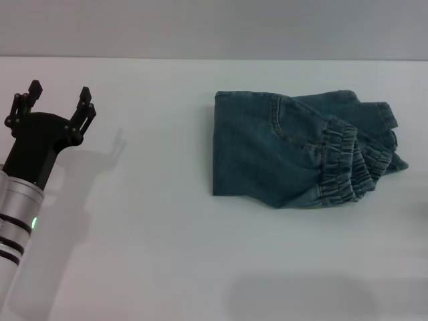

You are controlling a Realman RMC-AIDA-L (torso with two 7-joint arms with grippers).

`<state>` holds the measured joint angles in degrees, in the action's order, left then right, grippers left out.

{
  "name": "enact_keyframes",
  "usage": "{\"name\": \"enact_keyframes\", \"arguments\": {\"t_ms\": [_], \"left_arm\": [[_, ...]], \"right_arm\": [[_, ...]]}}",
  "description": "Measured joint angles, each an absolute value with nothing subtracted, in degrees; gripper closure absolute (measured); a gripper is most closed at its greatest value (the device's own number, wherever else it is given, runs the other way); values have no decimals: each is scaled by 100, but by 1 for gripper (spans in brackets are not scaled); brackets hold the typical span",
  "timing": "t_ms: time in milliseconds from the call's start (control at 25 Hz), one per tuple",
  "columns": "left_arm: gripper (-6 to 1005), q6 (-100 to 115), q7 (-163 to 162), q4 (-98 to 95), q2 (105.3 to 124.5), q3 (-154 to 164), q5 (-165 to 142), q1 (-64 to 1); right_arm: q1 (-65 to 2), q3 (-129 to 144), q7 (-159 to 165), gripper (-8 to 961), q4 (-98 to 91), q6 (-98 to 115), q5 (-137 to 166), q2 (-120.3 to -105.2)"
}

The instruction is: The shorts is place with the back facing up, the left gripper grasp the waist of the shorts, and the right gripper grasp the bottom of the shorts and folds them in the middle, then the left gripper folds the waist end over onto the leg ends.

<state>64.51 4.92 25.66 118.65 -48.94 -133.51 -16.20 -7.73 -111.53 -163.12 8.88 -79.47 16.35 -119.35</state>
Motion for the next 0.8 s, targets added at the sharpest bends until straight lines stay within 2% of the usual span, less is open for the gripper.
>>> {"name": "enact_keyframes", "arguments": {"t_ms": [800], "left_arm": [[165, 6500, 484, 2592, 11865, -4878, -13352, -1536]], "right_arm": [[-747, -11136, -16312, 393, 872, -8025, 1634, -11935]]}}
